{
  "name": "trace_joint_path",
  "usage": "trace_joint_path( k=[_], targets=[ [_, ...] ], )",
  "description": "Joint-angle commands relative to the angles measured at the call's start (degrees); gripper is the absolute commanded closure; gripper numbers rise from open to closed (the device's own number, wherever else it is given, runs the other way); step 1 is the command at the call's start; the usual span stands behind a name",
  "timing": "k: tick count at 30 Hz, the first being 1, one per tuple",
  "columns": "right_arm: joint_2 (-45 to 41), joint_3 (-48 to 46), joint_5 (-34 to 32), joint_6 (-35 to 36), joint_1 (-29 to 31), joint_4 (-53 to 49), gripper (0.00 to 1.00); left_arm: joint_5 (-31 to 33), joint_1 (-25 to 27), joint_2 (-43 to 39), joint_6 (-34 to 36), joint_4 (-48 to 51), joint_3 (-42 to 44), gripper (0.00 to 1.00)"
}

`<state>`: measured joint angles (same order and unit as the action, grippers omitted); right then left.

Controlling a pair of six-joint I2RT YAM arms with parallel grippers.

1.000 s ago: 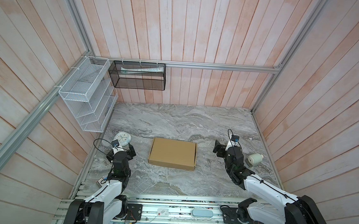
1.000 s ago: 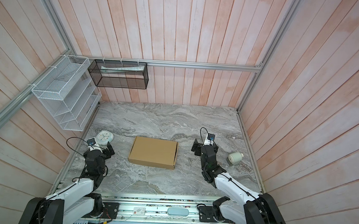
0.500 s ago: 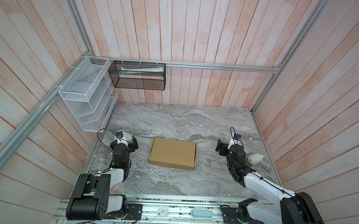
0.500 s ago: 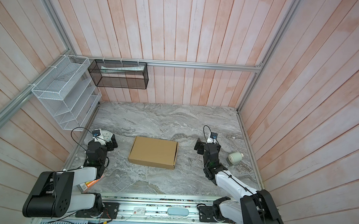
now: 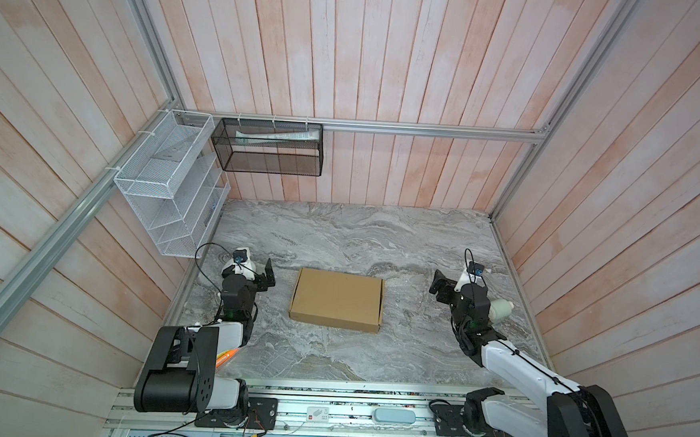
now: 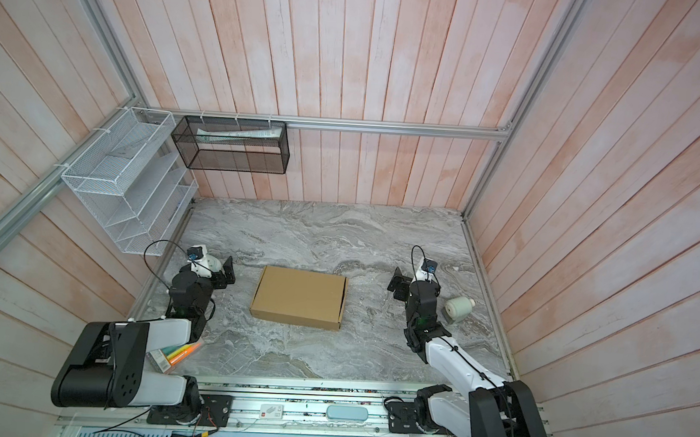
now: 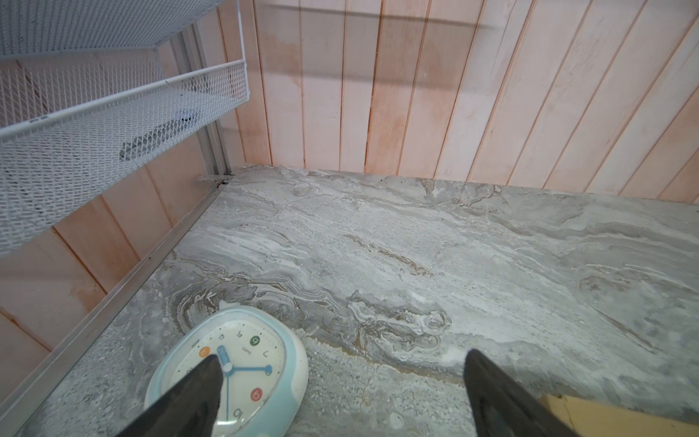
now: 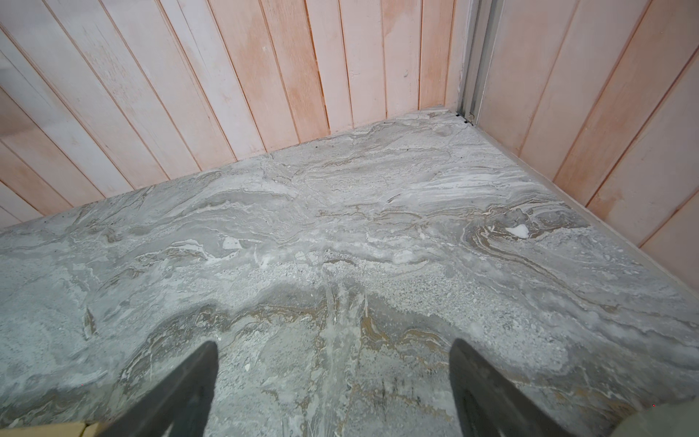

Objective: Fold the paper box

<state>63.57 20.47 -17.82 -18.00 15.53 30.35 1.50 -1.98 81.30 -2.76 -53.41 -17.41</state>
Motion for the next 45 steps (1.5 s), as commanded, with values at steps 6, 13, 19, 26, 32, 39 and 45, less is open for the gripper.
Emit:
trace_joint_path(
  k=[6, 13, 19, 26, 32, 39, 45],
  targets=[
    [-4.51, 0.05, 0.07, 3.85, -3.87, -0.60, 0.04, -2.45, -0.31, 4.35, 0.44, -7.83, 1.11, 0.00],
    [-5.46, -1.62, 0.75, 6.11, -10.36, 2.00, 0.04, -3.08, -0.31, 6.62, 0.79, -9.44, 0.87, 0.00],
    [1.04, -2.80, 1.25, 7.82, -13.59, 8.85, 0.04, -2.83, -0.23, 6.59, 0.83, -9.02, 0.71, 0.00],
    [11.22, -1.81, 1.89, 9.38, -15.05, 16.93, 0.04, -2.49, -0.09, 6.54, 0.99, -8.87, 0.62, 0.00],
    [18.29, -1.45, 2.44, 11.55, -15.46, 24.71, 0.04, -2.31, 0.04, 6.59, 0.97, -8.83, 0.62, 0.00],
    [22.26, -1.84, 5.60, 14.56, -15.77, 30.37, 0.04, -2.20, 0.11, 6.60, 1.01, -8.74, 0.53, 0.00],
    [22.42, -5.51, 11.77, 16.87, -15.88, 36.52, 0.04, -2.11, 0.13, 6.62, 1.01, -8.73, 0.52, 0.00]
  ],
)
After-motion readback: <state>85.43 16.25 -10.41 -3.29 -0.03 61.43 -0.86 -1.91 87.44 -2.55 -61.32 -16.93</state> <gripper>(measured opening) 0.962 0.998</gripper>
